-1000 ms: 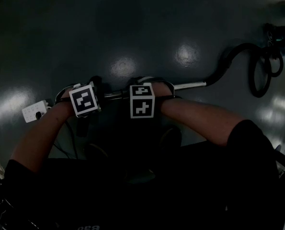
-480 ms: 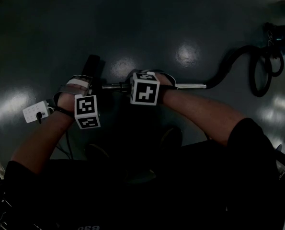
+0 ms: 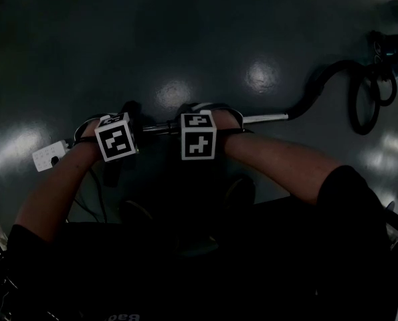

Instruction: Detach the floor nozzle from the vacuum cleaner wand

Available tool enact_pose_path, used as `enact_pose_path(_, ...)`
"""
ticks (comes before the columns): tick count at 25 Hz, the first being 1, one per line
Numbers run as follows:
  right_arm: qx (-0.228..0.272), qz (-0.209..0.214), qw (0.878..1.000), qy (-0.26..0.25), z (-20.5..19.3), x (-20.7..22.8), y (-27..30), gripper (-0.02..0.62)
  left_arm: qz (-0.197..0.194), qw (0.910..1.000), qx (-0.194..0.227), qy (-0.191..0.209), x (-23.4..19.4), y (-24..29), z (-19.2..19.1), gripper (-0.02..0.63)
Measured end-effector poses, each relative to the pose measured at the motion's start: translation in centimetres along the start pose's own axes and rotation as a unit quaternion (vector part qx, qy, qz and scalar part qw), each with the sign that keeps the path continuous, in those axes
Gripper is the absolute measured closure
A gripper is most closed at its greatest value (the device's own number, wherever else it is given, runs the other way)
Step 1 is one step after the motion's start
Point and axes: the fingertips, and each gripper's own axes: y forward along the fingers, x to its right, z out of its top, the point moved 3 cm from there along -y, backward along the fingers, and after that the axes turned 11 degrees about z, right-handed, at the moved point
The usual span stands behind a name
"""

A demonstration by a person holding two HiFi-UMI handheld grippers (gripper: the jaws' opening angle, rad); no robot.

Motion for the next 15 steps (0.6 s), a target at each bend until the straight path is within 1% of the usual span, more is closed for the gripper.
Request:
enact_pose_path(1, 0.000, -0.001, 1.000, -0.002, 0.0, 0.0, 0.1, 0.407, -0.003, 1.0000, 0.001, -0.003, 0.0, 0.0, 0.0, 0.465)
enact_pose_path(2, 0.002, 0.000, 1.000, 0.000, 0.0, 0.1, 0.1, 0.408, 0.011, 0.9999, 0.002, 0.008, -0.1, -0.1, 0.0, 0.465)
enact_pose_path(3, 0.005, 0.002, 1.000, 0.005, 0.0, 0.3, 0.0, 0.408, 0.040, 0.9987, 0.001, 0.031, -0.5, -0.1, -0.1, 0.465)
enact_pose_path(4, 0.010, 0.005, 1.000, 0.012, -0.1, 0.6, -0.2, 0.408, 0.077, 0.9952, -0.001, 0.060, -1.0, -0.2, -0.2, 0.465)
enact_pose_path(6, 0.022, 0.011, 0.999, 0.025, -0.2, 1.1, -0.7, 0.410, 0.150, 0.9823, -0.002, 0.111, -2.1, -0.4, -0.4, 0.465)
enact_pose_path(7, 0.027, 0.012, 0.999, 0.029, -0.3, 1.2, -1.0, 0.410, 0.175, 0.9763, 0.001, 0.127, -2.5, -0.5, -0.4, 0.465)
enact_pose_path(8, 0.031, 0.012, 0.999, 0.031, -0.3, 1.3, -1.2, 0.410, 0.190, 0.9726, 0.007, 0.134, -2.8, -0.6, -0.3, 0.465)
enact_pose_path(9, 0.033, 0.011, 0.999, 0.031, -0.4, 1.3, -1.3, 0.410, 0.195, 0.9717, 0.016, 0.133, -2.8, -0.6, -0.2, 0.465)
enact_pose_path(10, 0.032, 0.011, 0.999, 0.031, -0.4, 1.3, -1.2, 0.410, 0.190, 0.9739, 0.023, 0.123, -2.7, -0.5, 0.0, 0.465)
enact_pose_path(11, 0.028, 0.011, 0.999, 0.029, -0.5, 1.1, -1.1, 0.410, 0.173, 0.9791, 0.029, 0.104, -2.5, -0.4, 0.0, 0.465)
enact_pose_path(13, 0.014, 0.009, 1.000, 0.020, -0.5, 0.7, -0.5, 0.408, 0.116, 0.9912, 0.029, 0.058, -1.6, 0.0, -0.2, 0.465)
enact_pose_path(15, 0.001, 0.009, 1.000, 0.009, -0.5, 0.3, 0.0, 0.407, 0.055, 0.9979, 0.028, 0.020, -0.7, 0.2, -0.4, 0.465)
